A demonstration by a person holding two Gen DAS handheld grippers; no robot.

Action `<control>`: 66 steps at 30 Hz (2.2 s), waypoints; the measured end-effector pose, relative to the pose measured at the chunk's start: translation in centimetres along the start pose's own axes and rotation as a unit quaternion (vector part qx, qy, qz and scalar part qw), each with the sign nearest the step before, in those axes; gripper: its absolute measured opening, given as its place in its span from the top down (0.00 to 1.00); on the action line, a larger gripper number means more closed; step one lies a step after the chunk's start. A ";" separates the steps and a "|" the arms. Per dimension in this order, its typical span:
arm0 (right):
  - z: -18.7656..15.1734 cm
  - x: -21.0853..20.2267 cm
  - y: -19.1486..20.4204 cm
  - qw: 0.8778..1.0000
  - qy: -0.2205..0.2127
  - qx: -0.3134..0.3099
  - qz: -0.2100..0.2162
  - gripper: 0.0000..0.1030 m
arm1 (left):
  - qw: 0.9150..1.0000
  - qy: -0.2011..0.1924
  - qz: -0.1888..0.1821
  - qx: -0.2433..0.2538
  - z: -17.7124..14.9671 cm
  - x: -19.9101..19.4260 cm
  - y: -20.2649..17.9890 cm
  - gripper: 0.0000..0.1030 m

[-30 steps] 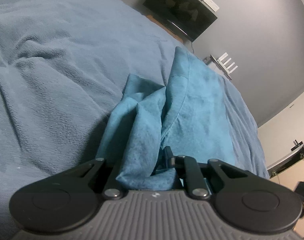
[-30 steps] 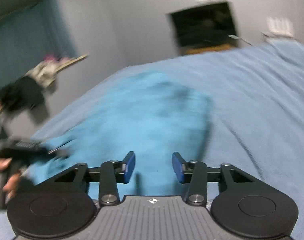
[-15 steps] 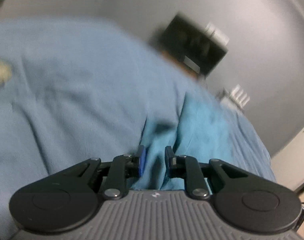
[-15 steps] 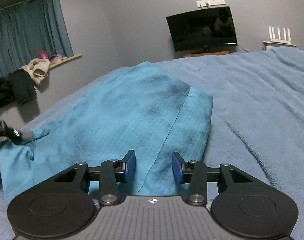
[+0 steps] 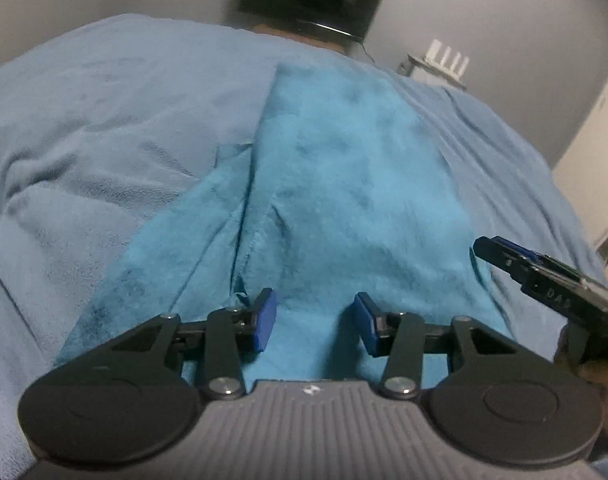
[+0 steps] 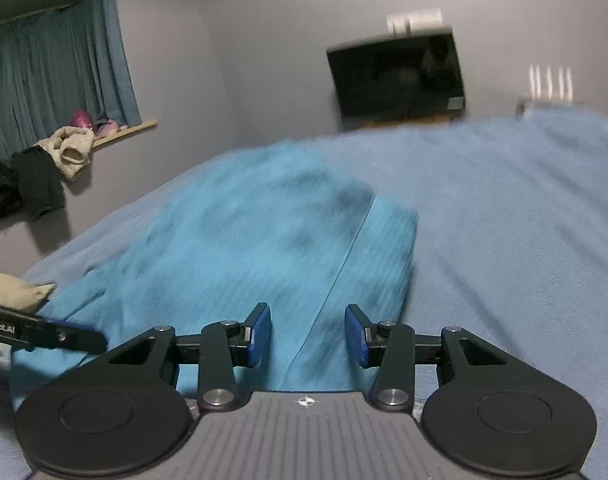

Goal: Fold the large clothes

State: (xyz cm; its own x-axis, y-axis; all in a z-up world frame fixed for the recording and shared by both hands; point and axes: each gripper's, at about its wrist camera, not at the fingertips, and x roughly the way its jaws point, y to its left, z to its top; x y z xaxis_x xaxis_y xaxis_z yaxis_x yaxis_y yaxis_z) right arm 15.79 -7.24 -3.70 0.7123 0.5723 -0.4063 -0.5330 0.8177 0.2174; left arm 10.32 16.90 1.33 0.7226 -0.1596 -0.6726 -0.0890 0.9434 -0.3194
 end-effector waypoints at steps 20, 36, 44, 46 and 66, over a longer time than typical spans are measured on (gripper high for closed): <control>7.0 17.6 6.8 0.976 0.070 -0.206 -0.031 0.60 | 1.000 0.004 0.008 0.006 -0.3 1.1 -0.4 0.57; 8.6 17.2 4.5 0.983 0.058 -0.167 -0.044 0.61 | 1.000 0.007 -0.004 -0.003 -0.4 2.0 0.5 0.57; 6.9 11.8 -4.3 0.985 0.083 -0.017 -0.150 0.58 | 1.000 0.010 -0.004 -0.026 -0.4 1.2 1.2 0.61; 6.5 10.0 -5.1 0.988 0.079 0.016 -0.134 0.55 | 0.999 0.004 -0.002 -0.038 -0.4 0.7 1.7 0.62; -0.5 18.2 -9.8 0.888 0.147 0.393 0.189 0.00 | 0.999 0.017 -0.003 -0.032 -0.2 1.3 1.7 0.62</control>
State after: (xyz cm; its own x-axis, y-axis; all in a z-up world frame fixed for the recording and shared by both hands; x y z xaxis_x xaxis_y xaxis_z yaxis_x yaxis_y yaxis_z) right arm 33.73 -4.87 -13.63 0.3384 0.8685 -0.3621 -0.1419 0.4275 0.8928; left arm 10.91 18.26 -0.22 0.6995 -0.1763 -0.6926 -0.1295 0.9218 -0.3655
